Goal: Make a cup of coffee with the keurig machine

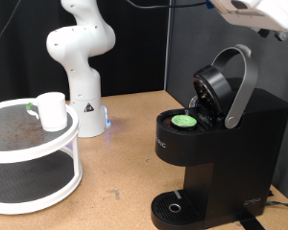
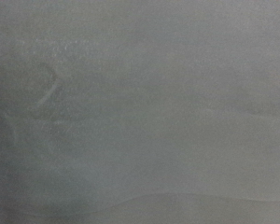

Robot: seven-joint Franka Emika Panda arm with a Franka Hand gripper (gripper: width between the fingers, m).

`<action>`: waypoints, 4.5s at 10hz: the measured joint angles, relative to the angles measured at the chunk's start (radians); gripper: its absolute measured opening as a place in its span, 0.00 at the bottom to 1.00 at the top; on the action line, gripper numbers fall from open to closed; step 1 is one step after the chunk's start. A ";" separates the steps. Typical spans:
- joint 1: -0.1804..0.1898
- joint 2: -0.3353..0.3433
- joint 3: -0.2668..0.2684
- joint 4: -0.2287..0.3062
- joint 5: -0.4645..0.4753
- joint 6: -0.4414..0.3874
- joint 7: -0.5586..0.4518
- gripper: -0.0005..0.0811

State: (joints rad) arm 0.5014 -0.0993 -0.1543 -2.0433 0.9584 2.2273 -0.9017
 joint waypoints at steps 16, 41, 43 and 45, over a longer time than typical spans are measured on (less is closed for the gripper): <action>-0.111 -0.054 -0.143 -0.043 -0.161 -0.340 -0.117 0.01; -0.219 -0.057 -0.285 -0.165 -0.064 -0.221 -0.304 0.01; -0.225 -0.099 -0.285 -0.226 0.002 -0.115 -0.258 0.01; -0.250 -0.150 -0.319 -0.259 -0.022 -0.219 -0.258 0.01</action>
State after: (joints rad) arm 0.2519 -0.2492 -0.4732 -2.3024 0.9361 2.0081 -1.1594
